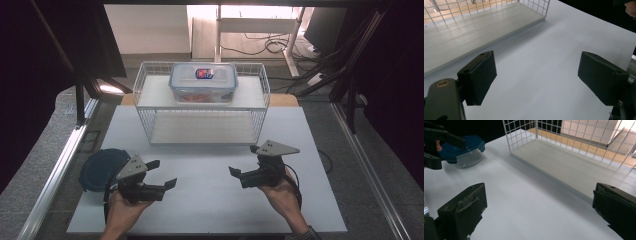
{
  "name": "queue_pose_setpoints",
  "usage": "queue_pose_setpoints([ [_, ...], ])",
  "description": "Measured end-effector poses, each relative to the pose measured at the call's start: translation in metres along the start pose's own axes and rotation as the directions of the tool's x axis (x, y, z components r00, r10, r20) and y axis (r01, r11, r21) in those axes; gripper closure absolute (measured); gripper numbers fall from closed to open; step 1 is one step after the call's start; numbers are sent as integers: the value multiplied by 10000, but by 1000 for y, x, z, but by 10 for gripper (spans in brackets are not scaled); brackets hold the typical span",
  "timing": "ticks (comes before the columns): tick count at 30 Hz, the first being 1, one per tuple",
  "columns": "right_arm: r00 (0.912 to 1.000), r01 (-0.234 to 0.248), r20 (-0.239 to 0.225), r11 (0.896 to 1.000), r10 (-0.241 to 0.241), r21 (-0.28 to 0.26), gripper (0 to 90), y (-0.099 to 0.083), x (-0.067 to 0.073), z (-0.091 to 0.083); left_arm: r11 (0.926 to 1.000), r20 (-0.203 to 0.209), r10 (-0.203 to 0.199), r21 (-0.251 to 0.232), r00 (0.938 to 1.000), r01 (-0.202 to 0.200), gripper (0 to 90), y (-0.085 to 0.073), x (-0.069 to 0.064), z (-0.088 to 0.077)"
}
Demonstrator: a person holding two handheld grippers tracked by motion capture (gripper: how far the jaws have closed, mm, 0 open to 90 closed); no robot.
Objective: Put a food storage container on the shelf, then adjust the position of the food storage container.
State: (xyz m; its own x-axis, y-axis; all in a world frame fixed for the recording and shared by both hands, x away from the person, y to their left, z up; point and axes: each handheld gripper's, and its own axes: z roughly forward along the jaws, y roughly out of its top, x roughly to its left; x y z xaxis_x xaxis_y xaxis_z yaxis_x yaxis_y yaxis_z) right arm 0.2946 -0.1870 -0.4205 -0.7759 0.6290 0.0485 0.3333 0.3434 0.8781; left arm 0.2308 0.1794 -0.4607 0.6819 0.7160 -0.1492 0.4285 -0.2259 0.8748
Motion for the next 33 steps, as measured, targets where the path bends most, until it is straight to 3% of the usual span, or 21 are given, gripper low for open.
queue_pose_setpoints([
  [6, 9998, 193, 48, 9997, -194, 146, 0, -24, 12, -4, 9998, 59, -206, 65, 9998, 206, 108, -23, -6, 1],
  [16, 9996, 274, 93, 9976, -281, 633, 0, -61, 22, -7, 9958, 99, 374, 834, 9993, -381, 56, -45, -14, 11],
  [21, 9994, 347, 25, 9919, -353, 1225, 0, -74, 25, 2, 9943, 55, 543, 914, 9985, -546, 41, -48, -15, 14],
  [27, 9994, 302, 128, 9910, -322, 1301, 0, -77, 22, 5, 9961, 168, 507, 718, 9986, -517, 49, -48, -10, 14],
  [30, 9998, 113, 141, 9905, -134, 1373, 0, -78, 19, 6, 9930, -49, 550, 1052, 9985, -542, 50, -43, -9, 16],
  [33, 9999, 53, 120, 9891, -71, 1469, 0, -80, 19, 9, 9949, -192, 111, 1008, 9998, -91, 48, -32, -6, 13],
])
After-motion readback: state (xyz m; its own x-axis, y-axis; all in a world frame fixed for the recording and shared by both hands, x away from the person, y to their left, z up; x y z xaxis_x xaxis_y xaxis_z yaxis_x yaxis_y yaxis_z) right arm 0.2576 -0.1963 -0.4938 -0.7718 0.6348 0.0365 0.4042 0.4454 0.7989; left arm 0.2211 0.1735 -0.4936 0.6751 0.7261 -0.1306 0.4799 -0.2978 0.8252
